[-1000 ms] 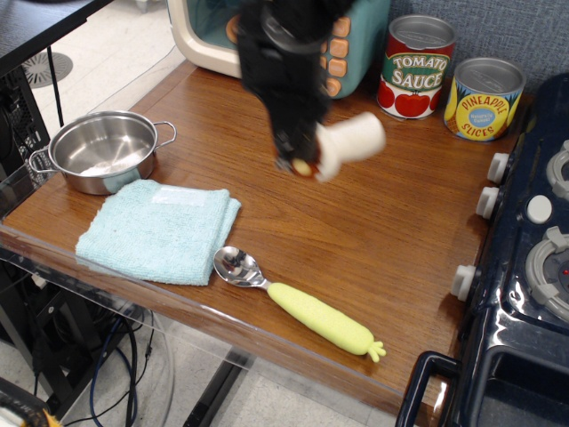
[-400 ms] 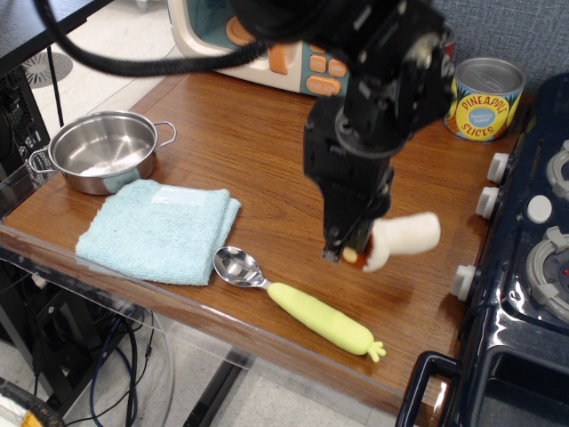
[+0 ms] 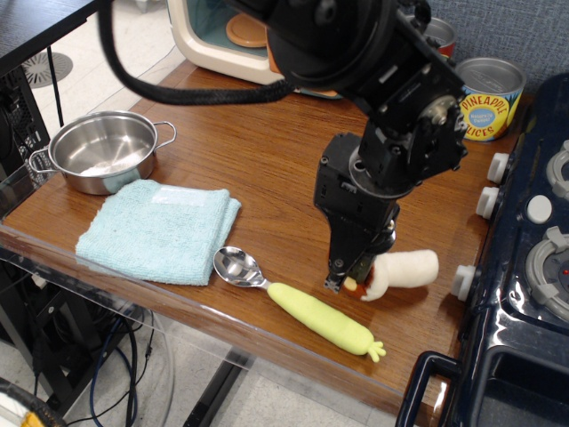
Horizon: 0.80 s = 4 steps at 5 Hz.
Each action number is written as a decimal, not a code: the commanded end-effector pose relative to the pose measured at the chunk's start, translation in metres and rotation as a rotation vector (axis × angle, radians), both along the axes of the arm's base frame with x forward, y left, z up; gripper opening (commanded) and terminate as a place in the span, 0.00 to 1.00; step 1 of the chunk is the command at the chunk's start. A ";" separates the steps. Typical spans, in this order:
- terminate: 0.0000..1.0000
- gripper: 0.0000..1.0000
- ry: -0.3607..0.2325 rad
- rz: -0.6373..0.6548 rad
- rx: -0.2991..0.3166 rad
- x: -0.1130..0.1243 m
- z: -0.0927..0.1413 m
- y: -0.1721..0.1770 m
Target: Move the mushroom above the yellow plastic part of the spoon.
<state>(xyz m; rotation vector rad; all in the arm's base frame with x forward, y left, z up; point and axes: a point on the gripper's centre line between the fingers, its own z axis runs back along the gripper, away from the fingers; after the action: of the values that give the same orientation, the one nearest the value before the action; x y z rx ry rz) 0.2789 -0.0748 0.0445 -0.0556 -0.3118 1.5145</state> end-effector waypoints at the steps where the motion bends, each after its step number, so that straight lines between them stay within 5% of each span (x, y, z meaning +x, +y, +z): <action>1: 0.00 1.00 0.006 -0.004 -0.024 -0.010 0.011 0.018; 3: 0.00 1.00 -0.016 -0.007 -0.022 -0.005 0.027 0.025; 4: 0.00 1.00 -0.088 0.021 -0.040 -0.008 0.055 0.033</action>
<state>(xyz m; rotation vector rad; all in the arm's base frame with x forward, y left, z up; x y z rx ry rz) 0.2817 -0.0579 0.0874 -0.1079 -0.3282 1.5358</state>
